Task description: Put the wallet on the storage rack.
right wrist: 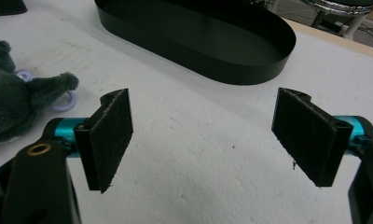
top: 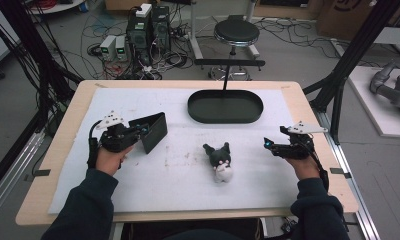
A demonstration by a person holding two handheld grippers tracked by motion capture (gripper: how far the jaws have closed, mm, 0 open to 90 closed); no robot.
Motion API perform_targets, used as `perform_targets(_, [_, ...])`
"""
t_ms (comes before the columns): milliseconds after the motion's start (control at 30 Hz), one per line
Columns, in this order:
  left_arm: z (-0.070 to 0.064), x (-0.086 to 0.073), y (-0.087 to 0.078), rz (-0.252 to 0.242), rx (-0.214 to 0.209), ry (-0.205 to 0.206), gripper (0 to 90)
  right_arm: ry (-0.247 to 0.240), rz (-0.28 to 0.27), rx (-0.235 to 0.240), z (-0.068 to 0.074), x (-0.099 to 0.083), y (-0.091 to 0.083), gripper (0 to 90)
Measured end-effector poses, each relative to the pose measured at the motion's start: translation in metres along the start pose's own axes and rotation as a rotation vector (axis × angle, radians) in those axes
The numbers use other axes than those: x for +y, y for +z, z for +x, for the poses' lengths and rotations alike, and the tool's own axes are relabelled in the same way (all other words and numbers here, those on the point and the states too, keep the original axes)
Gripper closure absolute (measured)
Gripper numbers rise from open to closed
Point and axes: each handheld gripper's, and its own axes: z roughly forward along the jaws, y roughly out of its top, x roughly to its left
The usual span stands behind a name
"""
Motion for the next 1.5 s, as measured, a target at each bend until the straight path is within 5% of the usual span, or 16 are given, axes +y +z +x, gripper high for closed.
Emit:
perform_targets(133, [0.000, 0.002, 0.000, -0.036, -0.029, 0.025, 70.6, 0.003, 0.001, 0.002, 0.000, 0.000, 0.000, 20.7])
perform_targets(300, [-0.004, 0.008, 0.004, -0.056, 0.119, 0.171, 27.7, 0.000, 0.000, 0.002, 0.001, 0.000, 0.000, 20.7])
perform_targets(433, [0.001, 0.010, 0.011, 0.001, 0.147, 0.233, 20.8, 0.000, 0.001, 0.002, 0.001, 0.000, 0.000, 20.7])
perform_targets(733, [0.019, 0.001, 0.027, 0.108, 0.148, 0.153, 21.8, -0.001, 0.001, 0.007, 0.001, 0.000, 0.001, 20.8])
perform_targets(967, [0.017, -0.002, 0.027, 0.142, 0.086, 0.117, 56.7, -0.002, 0.006, 0.009, 0.002, 0.000, 0.001, 20.7])
perform_targets(1100, [0.017, -0.004, 0.025, 0.130, 0.061, 0.089, 76.4, -0.005, 0.006, 0.009, 0.002, 0.000, 0.002, 20.8])
perform_targets(1300, [0.017, 0.000, 0.026, 0.082, 0.068, 0.048, 78.9, -0.002, 0.006, 0.009, 0.002, 0.000, 0.002, 20.8])
perform_targets(1500, [0.016, 0.023, 0.031, 0.023, 0.053, 0.022, 79.0, 0.006, 0.000, 0.012, 0.001, 0.001, 0.002, 20.8])
